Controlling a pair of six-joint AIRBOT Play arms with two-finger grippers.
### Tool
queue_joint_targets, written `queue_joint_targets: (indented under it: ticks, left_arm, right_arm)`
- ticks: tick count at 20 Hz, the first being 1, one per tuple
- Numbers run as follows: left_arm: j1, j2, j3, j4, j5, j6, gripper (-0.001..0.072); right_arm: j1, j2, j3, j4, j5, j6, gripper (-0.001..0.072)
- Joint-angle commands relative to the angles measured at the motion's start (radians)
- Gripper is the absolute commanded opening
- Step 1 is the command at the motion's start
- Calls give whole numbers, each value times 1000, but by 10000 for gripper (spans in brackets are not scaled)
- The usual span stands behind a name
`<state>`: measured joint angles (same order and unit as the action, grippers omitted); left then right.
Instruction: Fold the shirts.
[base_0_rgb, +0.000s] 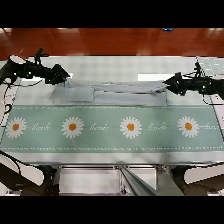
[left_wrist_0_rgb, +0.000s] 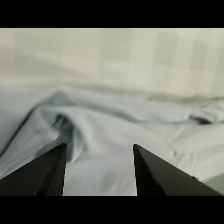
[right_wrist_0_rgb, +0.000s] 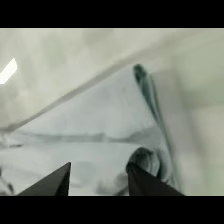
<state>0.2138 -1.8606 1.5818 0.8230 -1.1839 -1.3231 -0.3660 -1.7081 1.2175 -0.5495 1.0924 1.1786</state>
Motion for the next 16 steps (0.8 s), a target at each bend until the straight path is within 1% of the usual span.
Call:
queue_joint_targets:
  ticks: [1, 2, 3, 4, 5, 6, 8, 9, 11, 13, 16]
  left_arm:
    - [72, 21, 79, 148, -182, -97, 510]
    - [105, 58, 77, 153, -186, -108, 509]
    - [130, 110, 65, 150, -167, -93, 509]
    - [143, 174, 42, 145, -118, -70, 509]
    - [143, 245, 1, 131, -52, -41, 509]
    - [133, 331, -66, 111, 22, -1, 509]
    - [91, 504, -248, 108, 166, 48, 509]
    - [63, 593, -362, 109, 233, 64, 509]
    - [12, 731, -563, 109, 322, 74, 509]
    - [-24, 807, -700, 109, 339, 74, 510]
    - [-57, 824, -783, 108, 328, 69, 509]
  right_arm:
    - [-90, 27, 35, -36, 238, -13, 407]
    - [-134, 58, 35, -51, 269, -13, 407]
    - [-179, 101, 30, -76, 280, -14, 408]
    - [-217, 148, 14, -101, 263, -13, 408]
    - [-250, 202, -18, -125, 217, -13, 408]
    - [-270, 251, -68, -142, 153, -11, 408]
    - [-280, 328, -197, -162, 23, -2, 411]
    - [-275, 341, -256, -152, -13, -3, 420]
    - [-265, 322, -314, -130, -30, -22, 421]
    - [-245, 278, -315, -106, -25, -26, 421]
    - [-216, 213, -311, 10, -41, -65, 421]
